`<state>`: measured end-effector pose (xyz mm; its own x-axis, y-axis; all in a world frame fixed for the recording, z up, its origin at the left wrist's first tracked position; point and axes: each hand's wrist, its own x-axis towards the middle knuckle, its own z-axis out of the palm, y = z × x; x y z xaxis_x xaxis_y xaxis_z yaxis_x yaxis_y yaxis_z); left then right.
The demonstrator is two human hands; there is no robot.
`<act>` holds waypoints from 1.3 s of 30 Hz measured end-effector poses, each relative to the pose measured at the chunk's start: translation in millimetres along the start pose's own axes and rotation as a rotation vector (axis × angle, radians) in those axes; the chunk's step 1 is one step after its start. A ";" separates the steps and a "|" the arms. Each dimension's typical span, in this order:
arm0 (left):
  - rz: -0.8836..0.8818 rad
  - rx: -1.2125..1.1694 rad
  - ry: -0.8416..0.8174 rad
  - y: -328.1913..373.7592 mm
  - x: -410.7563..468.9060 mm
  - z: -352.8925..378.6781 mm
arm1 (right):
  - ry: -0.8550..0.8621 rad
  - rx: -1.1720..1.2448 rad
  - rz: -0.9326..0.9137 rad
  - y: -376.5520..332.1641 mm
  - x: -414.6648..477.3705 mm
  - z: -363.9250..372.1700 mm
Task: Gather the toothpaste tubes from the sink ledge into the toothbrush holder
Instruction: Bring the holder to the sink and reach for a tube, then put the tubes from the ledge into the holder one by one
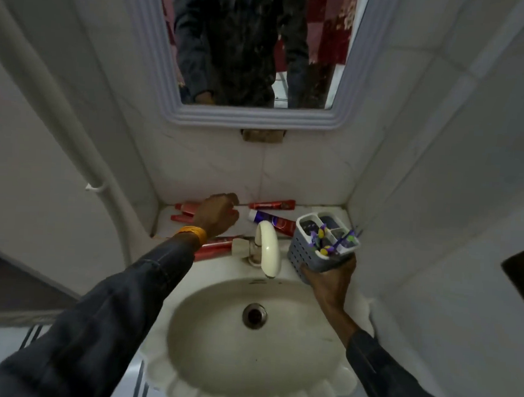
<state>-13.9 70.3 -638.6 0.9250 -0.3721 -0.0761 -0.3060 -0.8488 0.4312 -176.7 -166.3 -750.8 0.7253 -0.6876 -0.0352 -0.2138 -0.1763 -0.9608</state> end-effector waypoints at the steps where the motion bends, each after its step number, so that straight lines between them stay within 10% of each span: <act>1: 0.025 -0.005 -0.028 6.5 7.4 5.4 | -0.030 0.035 0.001 0.0 1.2 -0.8; 13: 0.115 0.173 -0.382 45.6 76.7 58.2 | 0.097 0.086 0.035 8.4 -5.4 8.3; 24: 0.141 0.186 -0.388 48.4 83.8 73.2 | 0.210 0.055 0.002 8.5 -10.4 29.2; 39: 0.222 -0.632 -0.120 109.6 56.1 -9.1 | 0.246 0.014 0.059 -2.9 -9.7 39.2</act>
<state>6.5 -40.2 -587.4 0.8132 -0.5819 -0.0084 -0.2615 -0.3783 0.8879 -157.4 -131.5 -758.5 0.5304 -0.8474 -0.0251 -0.2404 -0.1219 -0.9630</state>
